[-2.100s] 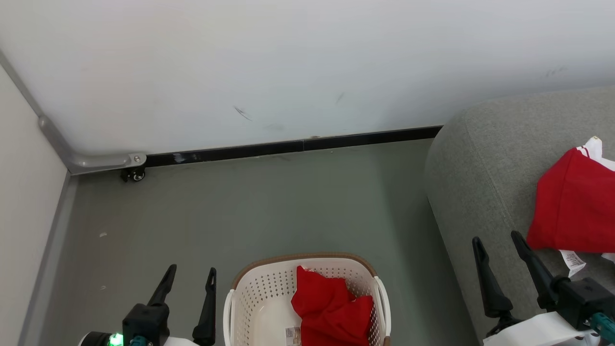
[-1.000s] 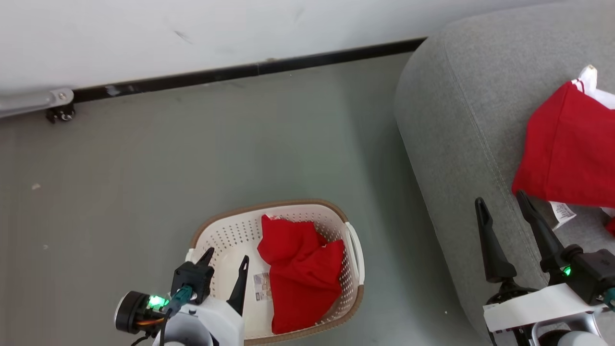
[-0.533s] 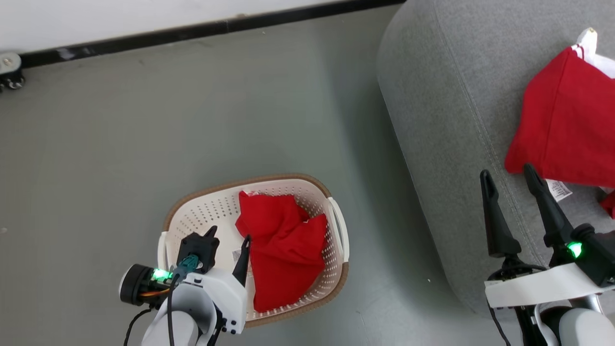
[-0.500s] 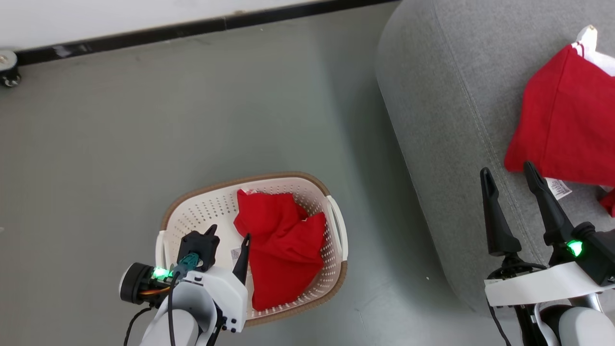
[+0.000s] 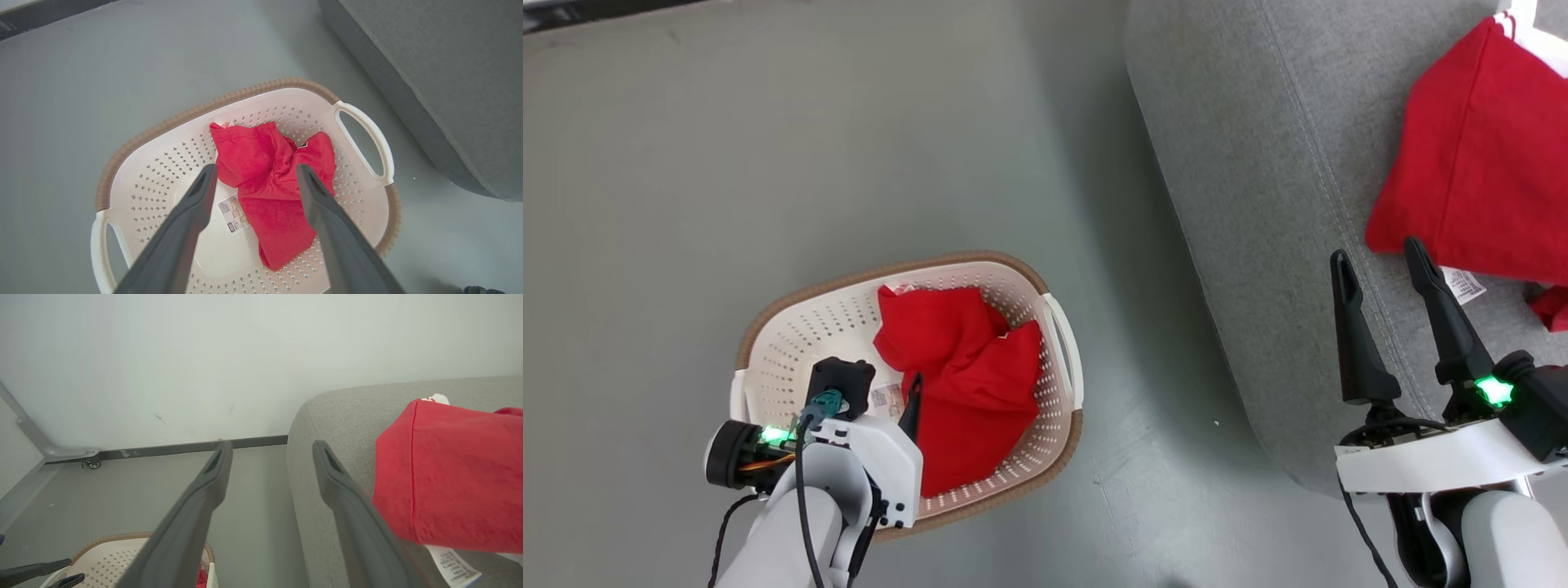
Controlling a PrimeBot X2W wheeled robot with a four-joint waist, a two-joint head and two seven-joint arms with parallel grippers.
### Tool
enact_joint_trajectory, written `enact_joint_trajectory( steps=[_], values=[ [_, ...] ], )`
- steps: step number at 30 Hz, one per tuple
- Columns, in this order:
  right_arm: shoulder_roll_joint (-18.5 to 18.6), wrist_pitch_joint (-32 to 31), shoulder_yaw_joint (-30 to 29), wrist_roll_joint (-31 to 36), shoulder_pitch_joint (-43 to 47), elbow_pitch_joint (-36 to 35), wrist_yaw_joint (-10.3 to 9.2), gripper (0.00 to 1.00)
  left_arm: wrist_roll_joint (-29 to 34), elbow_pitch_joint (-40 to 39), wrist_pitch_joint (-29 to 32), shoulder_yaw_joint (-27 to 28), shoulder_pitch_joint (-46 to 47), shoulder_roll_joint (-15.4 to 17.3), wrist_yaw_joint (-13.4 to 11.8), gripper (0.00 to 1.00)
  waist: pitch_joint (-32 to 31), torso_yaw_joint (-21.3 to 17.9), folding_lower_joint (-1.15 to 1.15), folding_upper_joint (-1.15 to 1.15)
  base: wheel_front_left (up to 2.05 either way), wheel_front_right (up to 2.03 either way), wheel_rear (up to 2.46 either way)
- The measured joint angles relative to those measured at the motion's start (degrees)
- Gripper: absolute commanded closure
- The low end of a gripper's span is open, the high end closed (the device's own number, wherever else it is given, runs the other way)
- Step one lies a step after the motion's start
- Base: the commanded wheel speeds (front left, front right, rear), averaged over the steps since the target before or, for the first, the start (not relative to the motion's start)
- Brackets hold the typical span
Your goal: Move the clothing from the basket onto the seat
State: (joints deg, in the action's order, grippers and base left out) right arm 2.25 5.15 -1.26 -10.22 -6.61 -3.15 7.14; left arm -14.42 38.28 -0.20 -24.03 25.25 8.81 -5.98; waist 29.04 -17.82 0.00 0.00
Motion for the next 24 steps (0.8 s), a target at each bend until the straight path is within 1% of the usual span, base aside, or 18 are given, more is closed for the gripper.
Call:
enact_joint_trajectory(
  steps=[18,24],
  values=[
    [0.0,2.7,1.6,-1.6,-4.2,1.6,0.00,0.00,-2.1,6.0,0.2,3.7,6.6,0.8,-0.1,0.00,7.0,-3.9,0.00,0.00,0.00,0.00,0.00],
    [0.0,3.5,2.2,-2.4,-5.6,2.2,0.00,0.00,-2.6,7.9,0.2,4.6,8.7,1.4,-0.6,0.00,9.3,-5.0,0.00,0.00,0.00,0.00,0.00]
  ],
)
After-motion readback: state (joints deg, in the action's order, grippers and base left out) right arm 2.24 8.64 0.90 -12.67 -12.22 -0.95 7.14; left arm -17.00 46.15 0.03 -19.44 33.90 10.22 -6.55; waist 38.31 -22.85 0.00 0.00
